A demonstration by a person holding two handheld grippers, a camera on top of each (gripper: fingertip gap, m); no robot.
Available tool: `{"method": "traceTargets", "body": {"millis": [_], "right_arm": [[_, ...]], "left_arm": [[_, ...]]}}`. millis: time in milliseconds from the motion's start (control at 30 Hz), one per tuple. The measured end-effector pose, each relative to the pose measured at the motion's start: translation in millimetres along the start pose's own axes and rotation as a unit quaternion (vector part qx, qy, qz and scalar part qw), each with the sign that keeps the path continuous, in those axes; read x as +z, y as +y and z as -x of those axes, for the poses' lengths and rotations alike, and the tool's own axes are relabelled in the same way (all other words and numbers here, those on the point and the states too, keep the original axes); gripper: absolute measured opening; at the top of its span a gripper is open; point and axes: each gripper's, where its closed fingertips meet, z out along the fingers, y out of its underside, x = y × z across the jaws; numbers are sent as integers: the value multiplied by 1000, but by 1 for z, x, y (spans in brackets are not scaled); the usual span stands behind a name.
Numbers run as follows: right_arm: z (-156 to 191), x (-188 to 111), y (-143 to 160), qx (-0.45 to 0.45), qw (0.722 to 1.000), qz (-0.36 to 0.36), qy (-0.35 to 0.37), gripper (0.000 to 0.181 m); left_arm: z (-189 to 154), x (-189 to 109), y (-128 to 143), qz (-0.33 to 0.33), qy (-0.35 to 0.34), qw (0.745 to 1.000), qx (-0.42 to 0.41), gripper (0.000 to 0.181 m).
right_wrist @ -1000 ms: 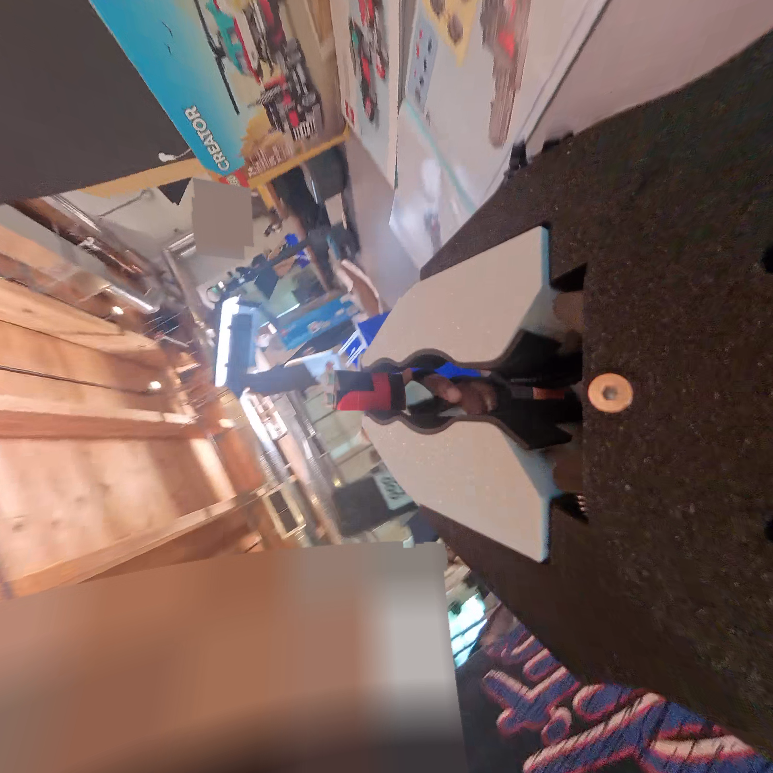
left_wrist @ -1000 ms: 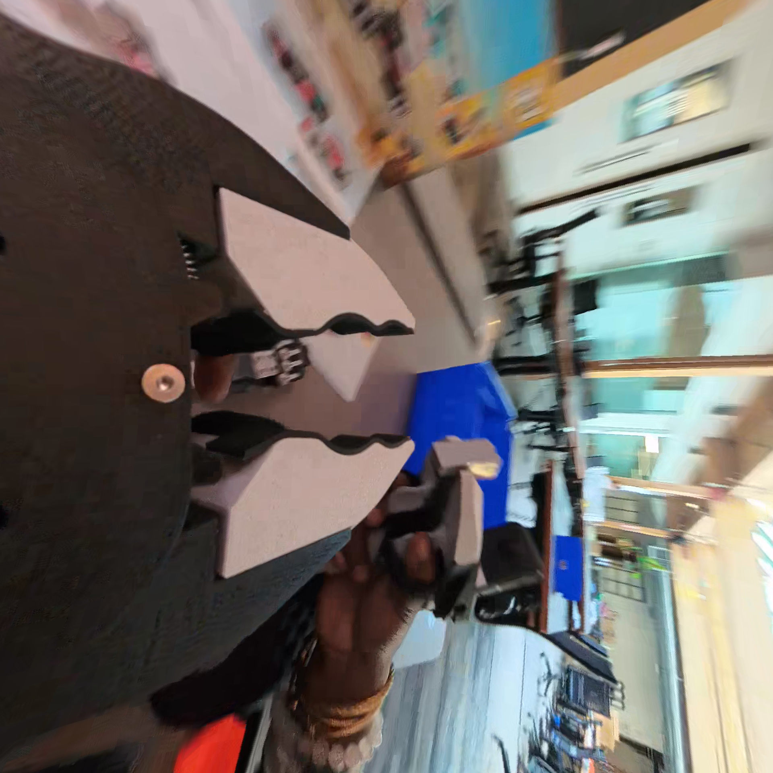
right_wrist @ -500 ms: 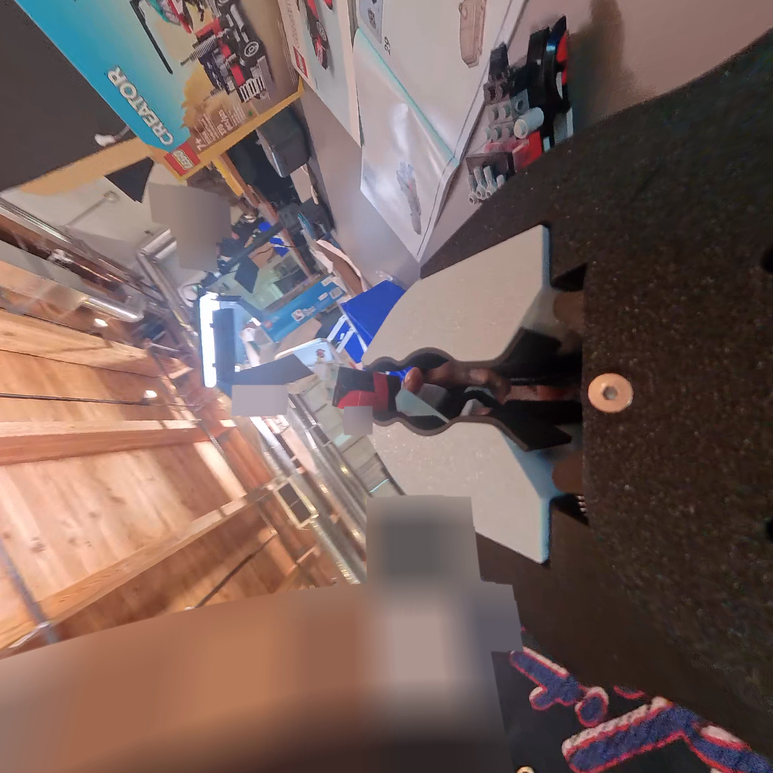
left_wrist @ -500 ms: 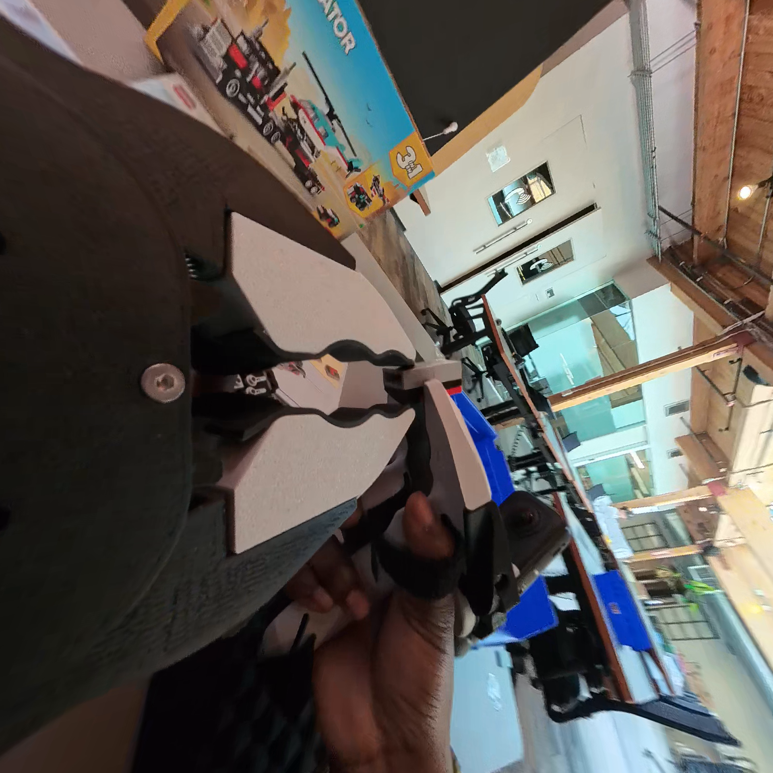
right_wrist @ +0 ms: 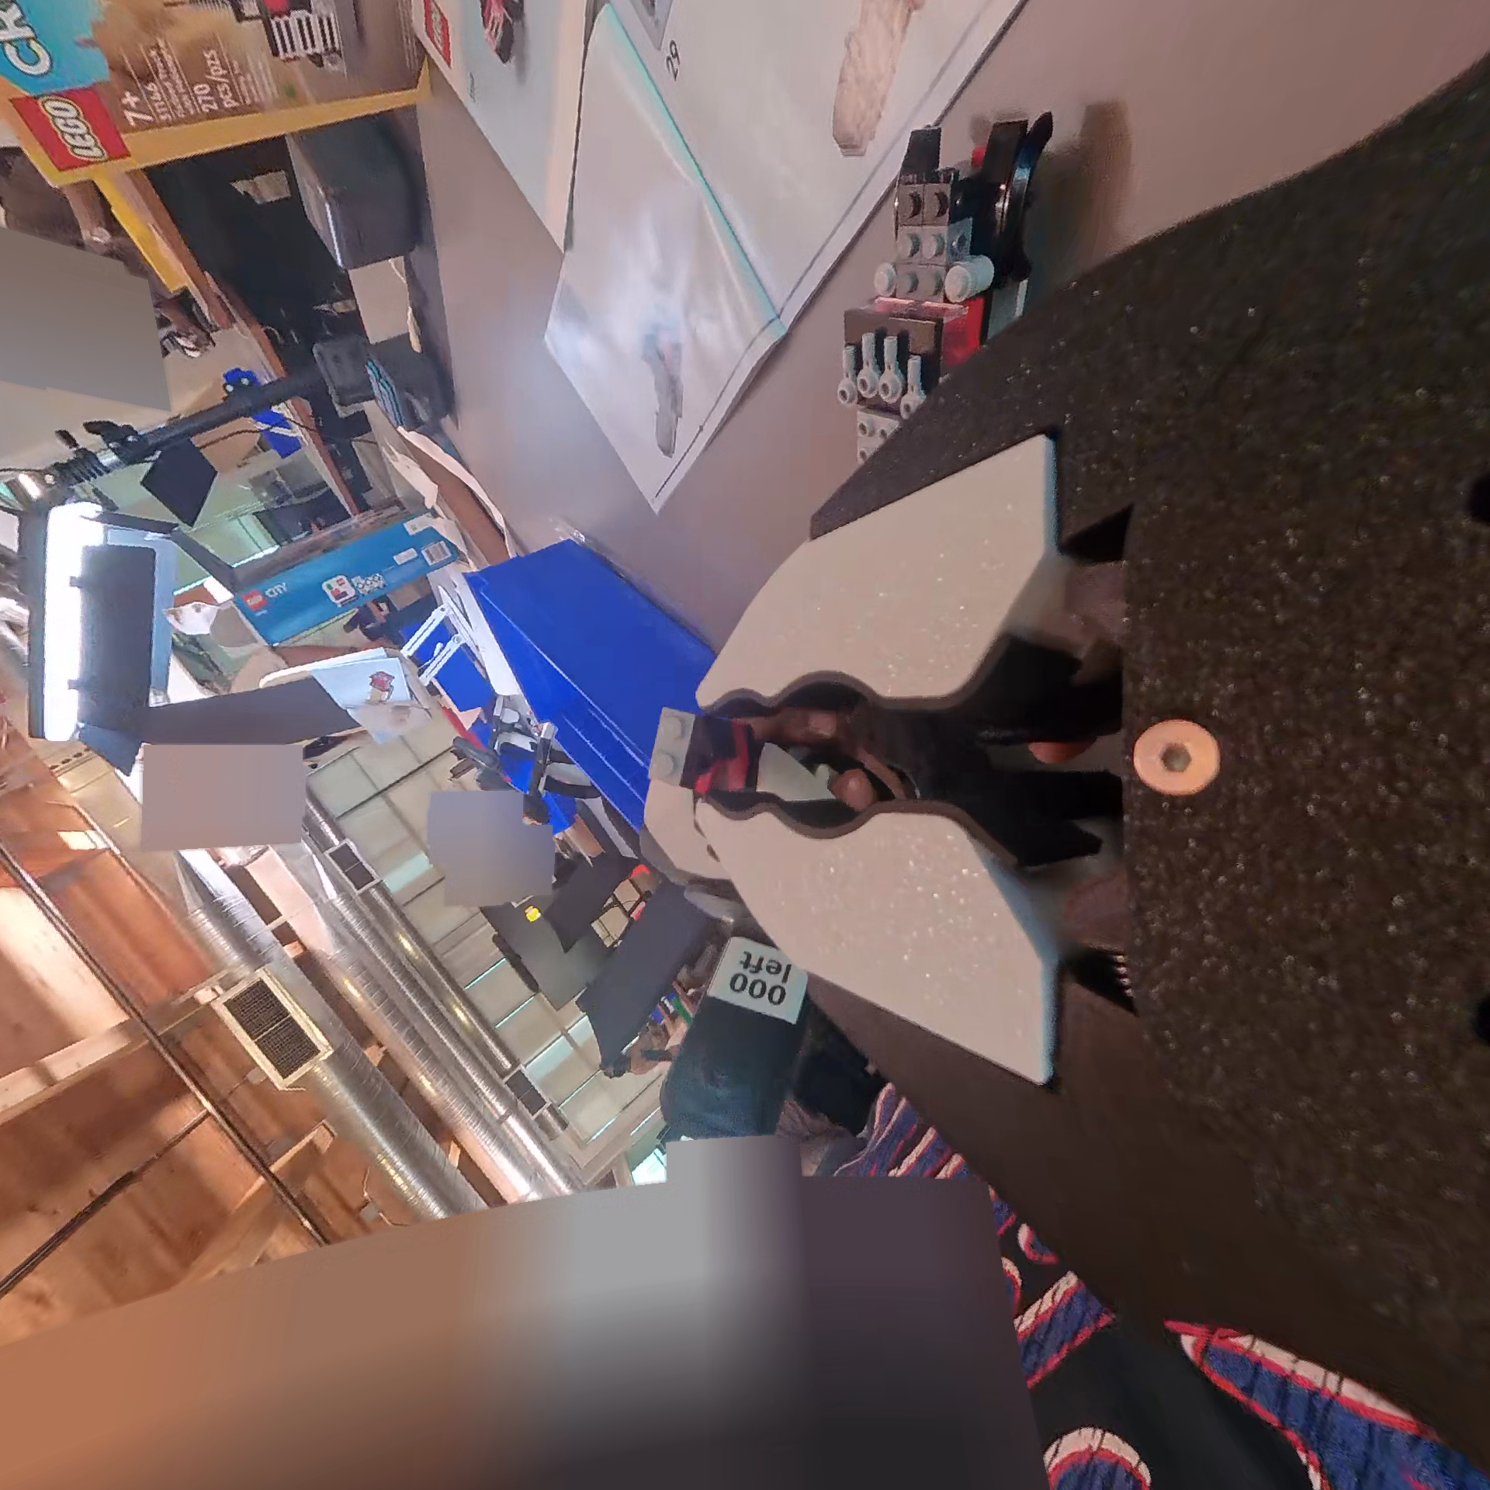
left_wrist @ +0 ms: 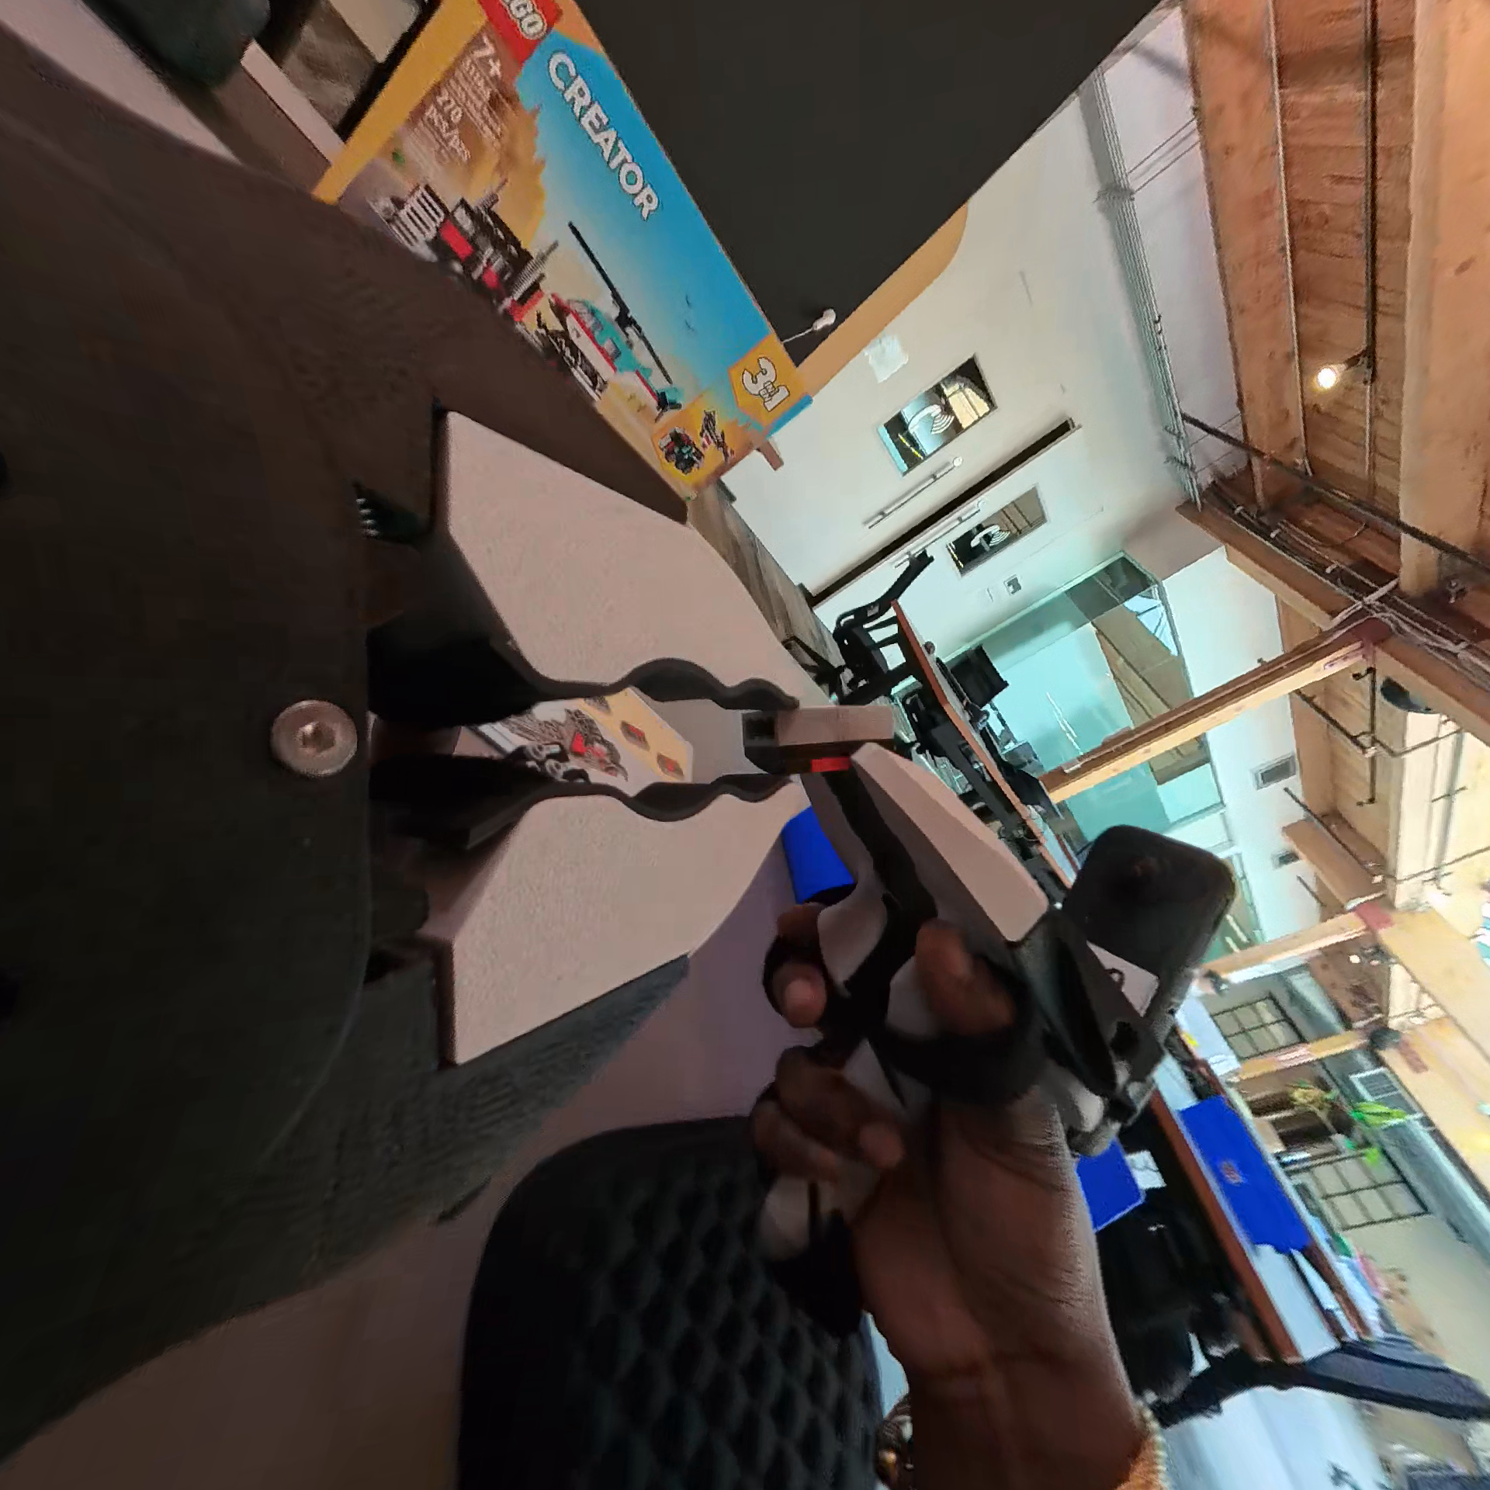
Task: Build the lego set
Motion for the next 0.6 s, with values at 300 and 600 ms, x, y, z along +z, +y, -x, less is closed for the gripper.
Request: {"method": "traceTargets", "body": {"millis": [300,600], "right_arm": [[7,0,24,-3,998,54,-7,17],[7,0,26,6,999,45,-5,17]], "left_arm": [[-13,-17,5,2,38,999,24,15],[-16,-20,6,-5,27,999,17,15]]}}
